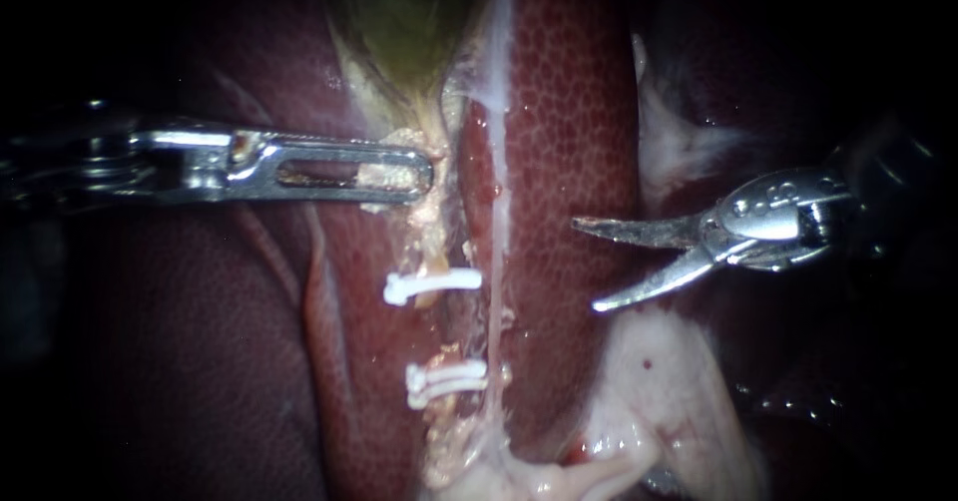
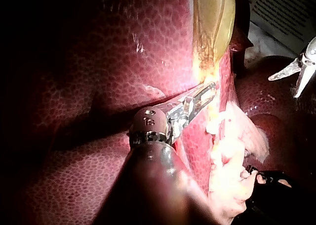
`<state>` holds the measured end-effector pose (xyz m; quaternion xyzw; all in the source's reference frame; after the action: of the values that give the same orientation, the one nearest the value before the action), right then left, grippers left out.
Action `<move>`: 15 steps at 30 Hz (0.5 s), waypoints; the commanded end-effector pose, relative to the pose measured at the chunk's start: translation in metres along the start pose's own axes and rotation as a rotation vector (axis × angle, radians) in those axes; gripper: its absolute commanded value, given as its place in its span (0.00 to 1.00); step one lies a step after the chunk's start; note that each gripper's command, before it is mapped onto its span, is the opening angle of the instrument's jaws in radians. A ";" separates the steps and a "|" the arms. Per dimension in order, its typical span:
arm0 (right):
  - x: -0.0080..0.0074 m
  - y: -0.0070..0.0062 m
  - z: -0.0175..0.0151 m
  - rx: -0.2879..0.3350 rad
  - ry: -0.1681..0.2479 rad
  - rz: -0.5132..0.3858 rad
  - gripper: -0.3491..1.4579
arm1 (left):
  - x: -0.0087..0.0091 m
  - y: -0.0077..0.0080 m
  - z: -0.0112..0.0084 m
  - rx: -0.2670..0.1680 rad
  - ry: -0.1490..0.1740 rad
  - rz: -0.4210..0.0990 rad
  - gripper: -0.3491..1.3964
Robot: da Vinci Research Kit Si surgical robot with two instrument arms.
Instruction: Go back from the cut left tube
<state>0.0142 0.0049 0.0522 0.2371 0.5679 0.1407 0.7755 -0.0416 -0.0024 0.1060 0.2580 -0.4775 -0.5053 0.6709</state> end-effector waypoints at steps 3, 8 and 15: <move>0.0000 0.0000 0.0000 -0.001 0.000 0.001 0.98 | 0.0001 0.0000 0.0004 0.002 0.002 0.001 0.00; 0.0000 0.0000 0.0000 -0.002 0.003 0.001 0.98 | 0.0004 -0.0001 0.0010 0.002 0.008 0.003 0.00; 0.0000 0.0000 0.0000 -0.003 0.003 0.001 0.98 | 0.0004 -0.0001 0.0008 0.004 0.009 0.003 0.00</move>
<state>0.0142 0.0048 0.0522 0.2361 0.5689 0.1424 0.7748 -0.0423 -0.0027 0.1066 0.2604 -0.4756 -0.5023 0.6736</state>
